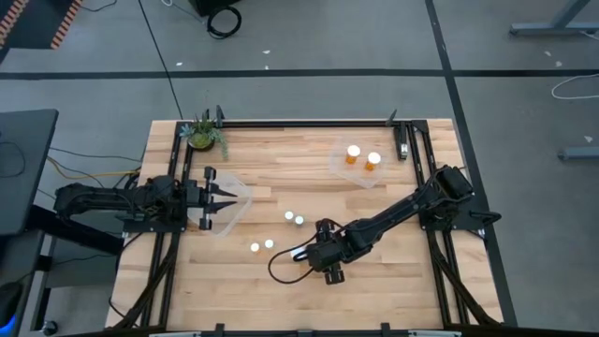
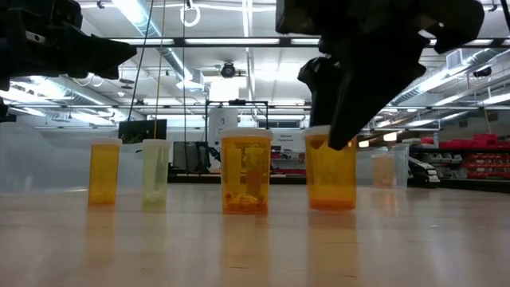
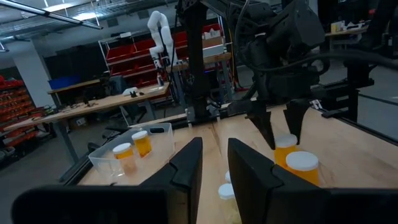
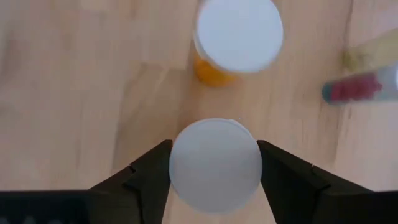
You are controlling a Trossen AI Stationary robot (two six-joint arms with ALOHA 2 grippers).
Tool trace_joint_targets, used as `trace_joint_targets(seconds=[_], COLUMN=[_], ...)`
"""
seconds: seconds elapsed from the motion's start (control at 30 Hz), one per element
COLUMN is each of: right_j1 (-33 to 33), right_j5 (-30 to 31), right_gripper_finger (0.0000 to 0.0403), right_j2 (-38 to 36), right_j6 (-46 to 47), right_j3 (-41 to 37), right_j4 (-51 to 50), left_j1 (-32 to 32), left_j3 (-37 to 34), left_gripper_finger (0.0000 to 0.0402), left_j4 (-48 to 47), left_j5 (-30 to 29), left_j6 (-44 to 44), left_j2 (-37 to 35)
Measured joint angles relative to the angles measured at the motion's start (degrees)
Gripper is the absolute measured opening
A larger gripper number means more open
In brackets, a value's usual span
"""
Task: Pick and place medicine bottles into bin by pill shape (circle, oval)
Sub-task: Put the large orange pill bottle into the right transparent bin
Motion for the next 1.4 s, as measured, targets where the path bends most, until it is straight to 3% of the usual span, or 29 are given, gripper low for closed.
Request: trace_joint_targets(seconds=[0.3, 0.7, 1.0, 1.4], right_j1=[-3.2, -10.3, -19.3, -32.4], right_j5=[7.5, 20.5, 21.6, 16.8], right_gripper_finger=[0.0227, 0.0231, 0.0231, 0.0232], right_j2=[-4.7, -20.9, -28.8, -28.8], right_j6=[1.3, 3.6, 2.5, 9.1], right_j3=[0.0, 0.1, 0.1, -3.4], right_j4=[-11.2, -21.5, -21.5, -26.5], left_j1=[0.0, 0.0, 0.0, 0.0], left_j3=[0.0, 0.0, 0.0, 0.0], left_gripper_finger=[0.0078, 0.0083, 0.0081, 0.0081], left_j4=[0.1, 0.0, 0.0, 0.0], left_j5=[0.0, 0.0, 0.0, 0.0], left_j6=[0.0, 0.0, 0.0, 0.0], left_j2=[0.0, 0.0, 0.0, 0.0])
